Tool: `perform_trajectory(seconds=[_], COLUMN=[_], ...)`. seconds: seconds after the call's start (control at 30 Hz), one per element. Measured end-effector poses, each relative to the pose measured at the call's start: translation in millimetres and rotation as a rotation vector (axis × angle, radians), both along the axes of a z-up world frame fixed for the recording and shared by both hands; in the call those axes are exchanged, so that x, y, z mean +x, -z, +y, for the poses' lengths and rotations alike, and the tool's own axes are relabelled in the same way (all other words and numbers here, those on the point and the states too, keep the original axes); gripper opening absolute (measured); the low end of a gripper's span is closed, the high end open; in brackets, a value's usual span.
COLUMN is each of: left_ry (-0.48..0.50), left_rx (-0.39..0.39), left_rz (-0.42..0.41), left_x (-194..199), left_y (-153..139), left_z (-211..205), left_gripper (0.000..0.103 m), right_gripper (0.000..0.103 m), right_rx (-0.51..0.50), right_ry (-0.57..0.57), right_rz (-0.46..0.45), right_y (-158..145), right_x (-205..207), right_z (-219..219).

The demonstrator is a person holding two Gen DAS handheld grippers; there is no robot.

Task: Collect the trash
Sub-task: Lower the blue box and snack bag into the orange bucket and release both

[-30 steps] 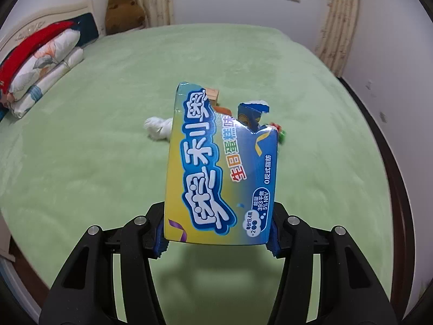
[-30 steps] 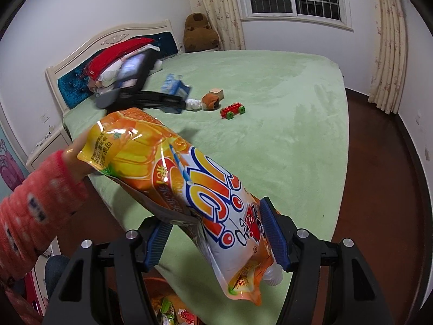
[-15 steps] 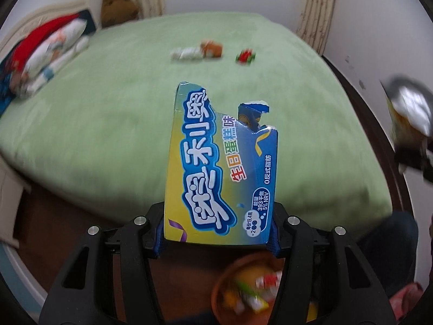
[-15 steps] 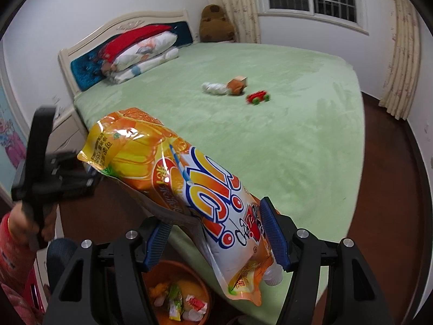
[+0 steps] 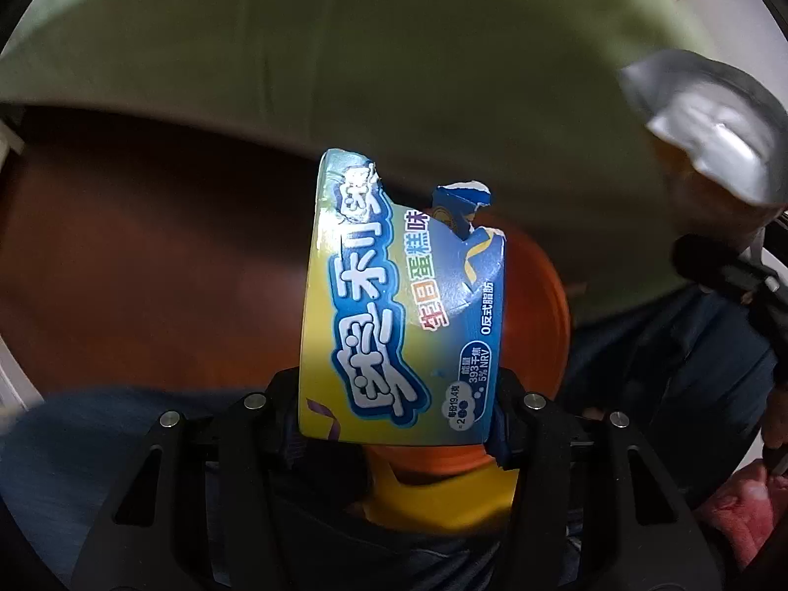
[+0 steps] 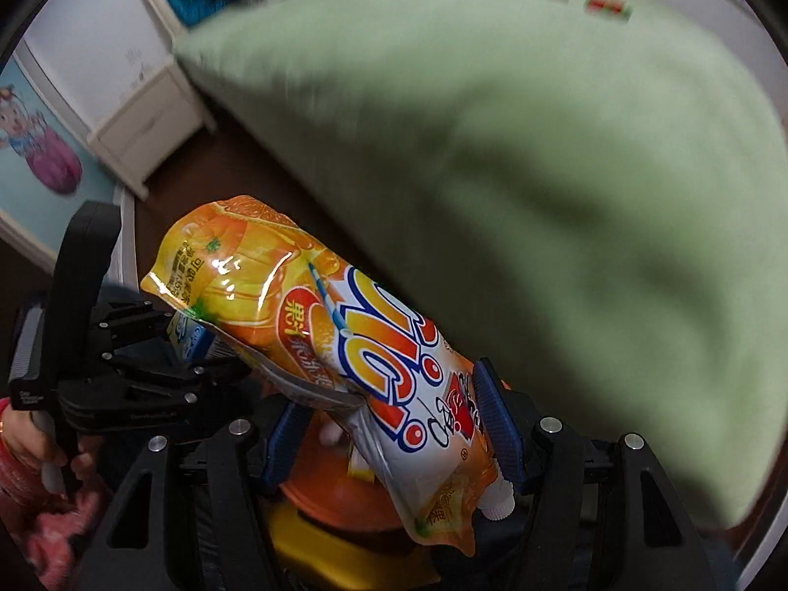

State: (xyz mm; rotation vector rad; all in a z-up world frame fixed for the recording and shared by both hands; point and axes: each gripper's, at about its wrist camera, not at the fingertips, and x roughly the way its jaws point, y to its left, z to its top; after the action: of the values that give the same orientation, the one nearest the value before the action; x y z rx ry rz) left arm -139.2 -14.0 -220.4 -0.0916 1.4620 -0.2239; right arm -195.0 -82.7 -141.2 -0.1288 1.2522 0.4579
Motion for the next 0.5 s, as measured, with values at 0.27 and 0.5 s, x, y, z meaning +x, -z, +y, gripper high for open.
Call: perform_trajectory(seconds=[0.27,0.5], left_ry=[0.015,0.011], left_rx=[0.012,0.051], left_rz=[0.179,0.224], left_x=[-9,-10], left_y=[58,73], left_z=[-15,-20], left_gripper=[0.053,0.077], right_gripper=[0.063,0.081], right_rx=[-0.077,-0.102], right_ry=[0.018,0.041], right_rz=[0.141,0.187], right_y=[57,73], right_x=[-3,3], right_z=[6,3])
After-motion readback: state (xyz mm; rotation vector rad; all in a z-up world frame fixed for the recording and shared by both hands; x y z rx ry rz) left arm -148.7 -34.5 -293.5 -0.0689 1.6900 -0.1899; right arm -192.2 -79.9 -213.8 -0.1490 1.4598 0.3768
